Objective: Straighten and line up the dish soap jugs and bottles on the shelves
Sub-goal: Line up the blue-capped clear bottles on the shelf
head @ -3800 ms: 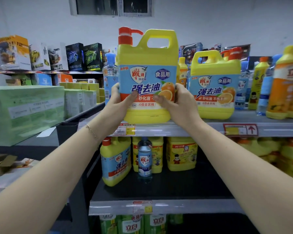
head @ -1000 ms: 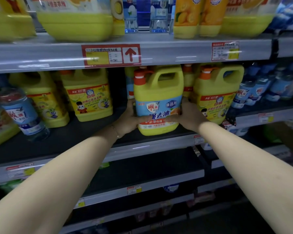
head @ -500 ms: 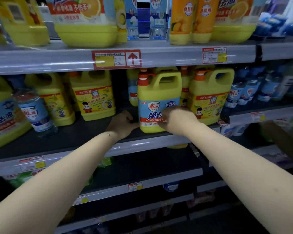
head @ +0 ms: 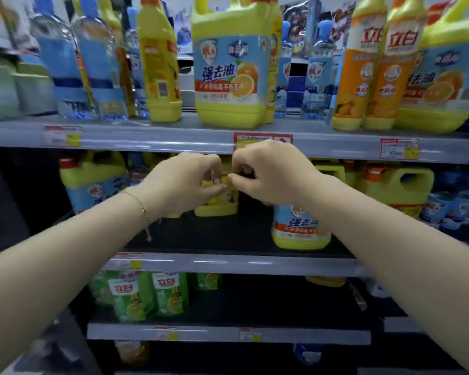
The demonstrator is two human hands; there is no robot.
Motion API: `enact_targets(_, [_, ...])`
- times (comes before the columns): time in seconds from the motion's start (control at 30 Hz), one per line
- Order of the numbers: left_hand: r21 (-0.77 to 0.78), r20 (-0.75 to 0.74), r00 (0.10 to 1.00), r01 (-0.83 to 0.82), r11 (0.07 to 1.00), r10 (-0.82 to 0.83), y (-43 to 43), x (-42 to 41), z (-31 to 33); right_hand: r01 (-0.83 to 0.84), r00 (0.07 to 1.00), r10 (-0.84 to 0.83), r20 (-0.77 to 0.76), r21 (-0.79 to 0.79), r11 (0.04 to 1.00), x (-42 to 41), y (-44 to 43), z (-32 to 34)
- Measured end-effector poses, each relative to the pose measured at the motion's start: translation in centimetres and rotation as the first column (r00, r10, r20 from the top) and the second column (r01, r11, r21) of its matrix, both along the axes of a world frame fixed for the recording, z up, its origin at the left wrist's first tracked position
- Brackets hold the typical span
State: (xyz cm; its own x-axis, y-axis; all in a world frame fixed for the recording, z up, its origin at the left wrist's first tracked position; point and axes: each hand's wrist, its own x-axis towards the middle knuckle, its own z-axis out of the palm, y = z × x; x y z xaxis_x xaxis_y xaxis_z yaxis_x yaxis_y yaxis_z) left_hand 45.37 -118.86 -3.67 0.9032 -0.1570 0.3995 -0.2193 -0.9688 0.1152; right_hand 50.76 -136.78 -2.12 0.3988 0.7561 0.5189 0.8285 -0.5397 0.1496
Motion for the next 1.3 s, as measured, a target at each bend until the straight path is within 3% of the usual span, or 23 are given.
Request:
enact_targets(0.27, [0.174,0.086,0.973,-0.227,0.958,0.215,8.9,-3.5,5.9,-0.146,0.989,0.145,0.029,0.060,0.987,0.1,7.9,4.5])
enact_targets(0.4, [0.189,0.140,0.948,-0.309,0.932,0.286,14.2,-4.9,8.7,-0.184,0.983,0.182,0.035,0.083,0.979,0.6,12.5,5.9])
enact_targets(0.73, [0.223,0.156,0.888,-0.459,0.860,0.433,26.7,-1.4,12.3,-0.027,0.999,0.030,-0.024,0.123,0.992,3.4,25.6,8.3])
enact_targets(0.87, [0.095,0.131,0.883,-0.465,0.880,0.451,31.4,0.6,12.6,0.112,0.991,-0.088,-0.100,0.259,0.959,4.9,30.0,9.2])
enact_targets(1.07, [-0.230,0.014,0.917,-0.384,0.894,0.397,33.9,4.9,12.7,0.301,0.951,-0.234,-0.204,0.422,0.855,7.4,32.5,10.2])
enact_targets(1.2, [-0.461,-0.072,0.951,-0.300,0.835,0.301,33.8,7.6,12.7,0.418,0.876,-0.234,-0.422,0.420,0.806,8.8,33.9,10.5])
enact_targets(1.3, [-0.524,-0.091,0.960,-0.274,0.807,0.266,33.9,9.2,12.1,0.425,0.825,-0.148,-0.546,0.425,0.799,9.6,34.6,10.2])
